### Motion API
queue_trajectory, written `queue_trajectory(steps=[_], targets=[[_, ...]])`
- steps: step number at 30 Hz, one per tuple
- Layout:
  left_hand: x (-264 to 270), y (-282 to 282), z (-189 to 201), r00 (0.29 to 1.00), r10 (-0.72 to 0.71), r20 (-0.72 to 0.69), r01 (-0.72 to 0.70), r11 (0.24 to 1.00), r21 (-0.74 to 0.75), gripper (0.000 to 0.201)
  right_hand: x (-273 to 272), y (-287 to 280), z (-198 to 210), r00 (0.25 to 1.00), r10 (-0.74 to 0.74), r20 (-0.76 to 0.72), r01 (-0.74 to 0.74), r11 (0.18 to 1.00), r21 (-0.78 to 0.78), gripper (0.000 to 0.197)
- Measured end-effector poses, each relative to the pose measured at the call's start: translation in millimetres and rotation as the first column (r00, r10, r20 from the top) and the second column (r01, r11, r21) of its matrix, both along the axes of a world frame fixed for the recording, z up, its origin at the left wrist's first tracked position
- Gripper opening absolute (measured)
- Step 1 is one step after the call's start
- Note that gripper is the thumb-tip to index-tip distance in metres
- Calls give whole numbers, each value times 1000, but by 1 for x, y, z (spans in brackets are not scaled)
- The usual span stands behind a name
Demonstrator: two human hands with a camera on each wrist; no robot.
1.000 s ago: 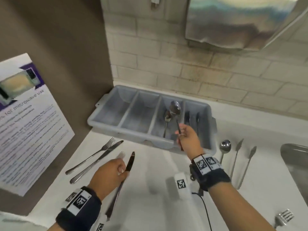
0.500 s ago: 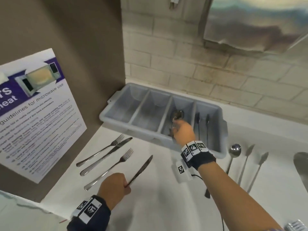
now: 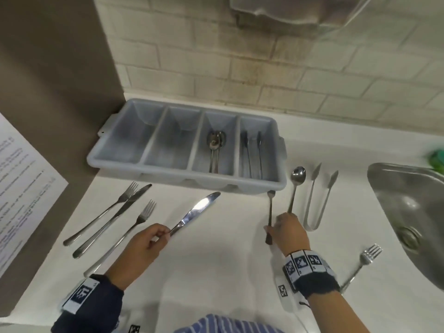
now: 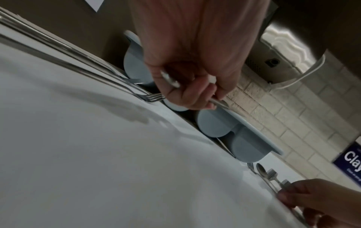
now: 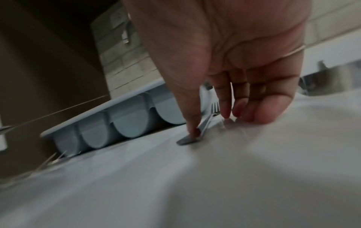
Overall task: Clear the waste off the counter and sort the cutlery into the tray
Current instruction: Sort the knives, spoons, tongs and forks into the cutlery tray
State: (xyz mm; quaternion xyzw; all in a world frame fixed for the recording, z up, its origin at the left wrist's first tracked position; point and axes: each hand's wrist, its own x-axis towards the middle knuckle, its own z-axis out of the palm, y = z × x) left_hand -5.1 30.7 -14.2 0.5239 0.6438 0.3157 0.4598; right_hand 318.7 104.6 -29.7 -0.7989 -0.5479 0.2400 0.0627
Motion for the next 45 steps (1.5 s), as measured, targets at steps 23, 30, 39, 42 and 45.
queue_trajectory(steps=[23,30,39,42,45], targets=[[-55,63,53,777,514,364,-597,785,166,20,-124,8,98,710,324,-625,-319,940,124,30],[-92,115,43,808,558,192,-589,774,232,31,-245,149,84,653,104,-750,-102,994,49,32],[-102,207,43,926,353,-132,-330,928,173,51,-267,162,58,837,491,-242,-522,849,-83,33],[-98,227,38,912,201,-357,-187,980,72,50,-258,142,63,818,483,-312,-461,875,146,26],[-93,233,33,845,1,-534,-63,993,-97,36,-230,112,74,755,568,-326,-456,813,361,27]])
